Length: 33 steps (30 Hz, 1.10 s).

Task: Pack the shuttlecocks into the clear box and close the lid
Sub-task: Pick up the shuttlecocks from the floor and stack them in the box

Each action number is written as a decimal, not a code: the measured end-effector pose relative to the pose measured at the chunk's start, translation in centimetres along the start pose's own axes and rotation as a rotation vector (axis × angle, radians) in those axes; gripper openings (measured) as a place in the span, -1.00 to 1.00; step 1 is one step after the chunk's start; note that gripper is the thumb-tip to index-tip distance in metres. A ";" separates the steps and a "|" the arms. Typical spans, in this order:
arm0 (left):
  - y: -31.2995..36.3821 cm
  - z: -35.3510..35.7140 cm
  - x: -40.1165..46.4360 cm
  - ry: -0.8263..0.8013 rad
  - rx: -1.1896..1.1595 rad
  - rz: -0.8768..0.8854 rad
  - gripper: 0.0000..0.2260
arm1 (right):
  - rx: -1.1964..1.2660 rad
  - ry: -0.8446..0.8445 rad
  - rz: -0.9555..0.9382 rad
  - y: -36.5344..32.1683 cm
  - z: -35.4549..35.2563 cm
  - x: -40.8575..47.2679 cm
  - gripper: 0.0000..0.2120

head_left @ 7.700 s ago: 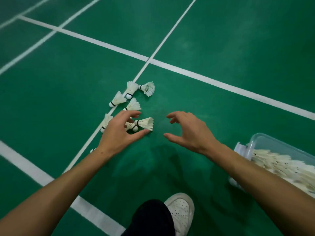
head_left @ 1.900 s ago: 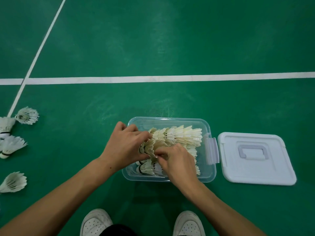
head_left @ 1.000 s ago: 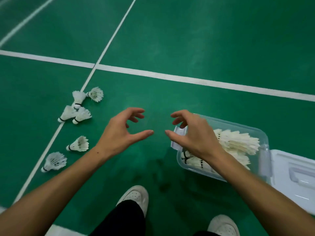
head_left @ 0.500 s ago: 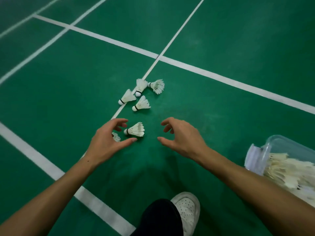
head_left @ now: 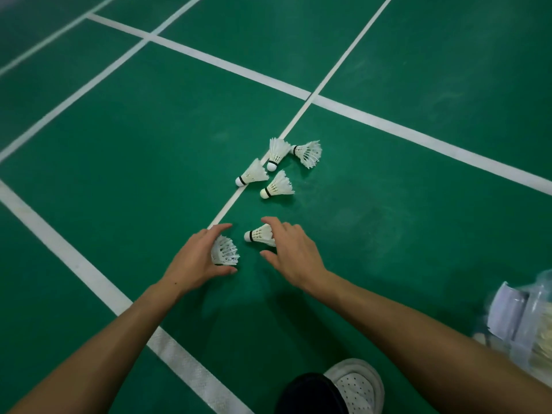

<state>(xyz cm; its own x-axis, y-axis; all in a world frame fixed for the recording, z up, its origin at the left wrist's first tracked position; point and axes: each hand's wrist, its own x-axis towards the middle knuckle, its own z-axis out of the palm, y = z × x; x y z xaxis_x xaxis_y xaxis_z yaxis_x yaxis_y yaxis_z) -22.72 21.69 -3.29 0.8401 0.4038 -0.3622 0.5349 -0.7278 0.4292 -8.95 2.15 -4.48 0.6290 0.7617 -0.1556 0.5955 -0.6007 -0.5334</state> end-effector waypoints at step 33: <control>27.5 3.3 5.6 0.027 -0.157 0.493 -0.56 | 0.478 0.623 0.232 14.8 -17.9 -20.4 -0.54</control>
<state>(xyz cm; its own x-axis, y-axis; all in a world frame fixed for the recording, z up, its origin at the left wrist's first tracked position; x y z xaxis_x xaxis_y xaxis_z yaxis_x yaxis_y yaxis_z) -3.61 2.13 3.79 0.9967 0.0491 -0.0650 0.0799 -0.7443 0.6631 -4.01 -26.62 5.74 0.9561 0.2718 0.1097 0.2273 -0.4509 -0.8631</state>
